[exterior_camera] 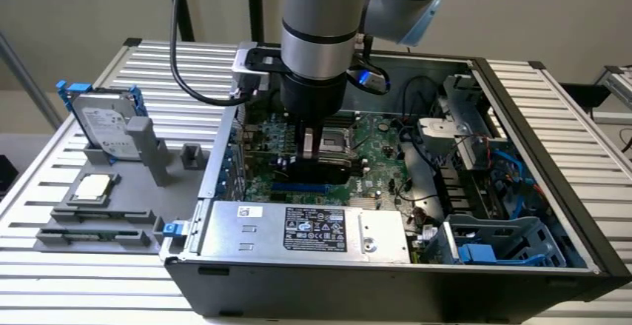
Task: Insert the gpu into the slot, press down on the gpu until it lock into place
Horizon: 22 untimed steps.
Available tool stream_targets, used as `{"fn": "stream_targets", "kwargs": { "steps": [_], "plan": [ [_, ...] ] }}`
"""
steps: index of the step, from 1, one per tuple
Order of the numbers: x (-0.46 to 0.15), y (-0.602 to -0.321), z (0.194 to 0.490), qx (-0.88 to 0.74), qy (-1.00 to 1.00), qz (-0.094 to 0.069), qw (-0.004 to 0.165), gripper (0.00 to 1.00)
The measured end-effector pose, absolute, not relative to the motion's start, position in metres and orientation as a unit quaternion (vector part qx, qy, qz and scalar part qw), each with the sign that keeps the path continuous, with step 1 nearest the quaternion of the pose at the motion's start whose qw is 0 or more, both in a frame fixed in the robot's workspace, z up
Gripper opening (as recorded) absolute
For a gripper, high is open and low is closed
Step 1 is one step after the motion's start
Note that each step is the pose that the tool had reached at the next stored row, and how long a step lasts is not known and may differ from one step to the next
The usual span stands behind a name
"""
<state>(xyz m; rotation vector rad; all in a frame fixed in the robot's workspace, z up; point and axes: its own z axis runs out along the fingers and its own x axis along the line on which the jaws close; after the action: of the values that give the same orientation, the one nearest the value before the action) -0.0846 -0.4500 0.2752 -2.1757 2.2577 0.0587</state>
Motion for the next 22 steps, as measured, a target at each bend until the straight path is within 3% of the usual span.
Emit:
{"fn": "stream_targets", "kwargs": {
  "steps": [22],
  "plan": [
    [-0.0849, -0.4497, 0.2673, -0.694, 0.72, 0.022, 0.0, 0.26]
  ]
}}
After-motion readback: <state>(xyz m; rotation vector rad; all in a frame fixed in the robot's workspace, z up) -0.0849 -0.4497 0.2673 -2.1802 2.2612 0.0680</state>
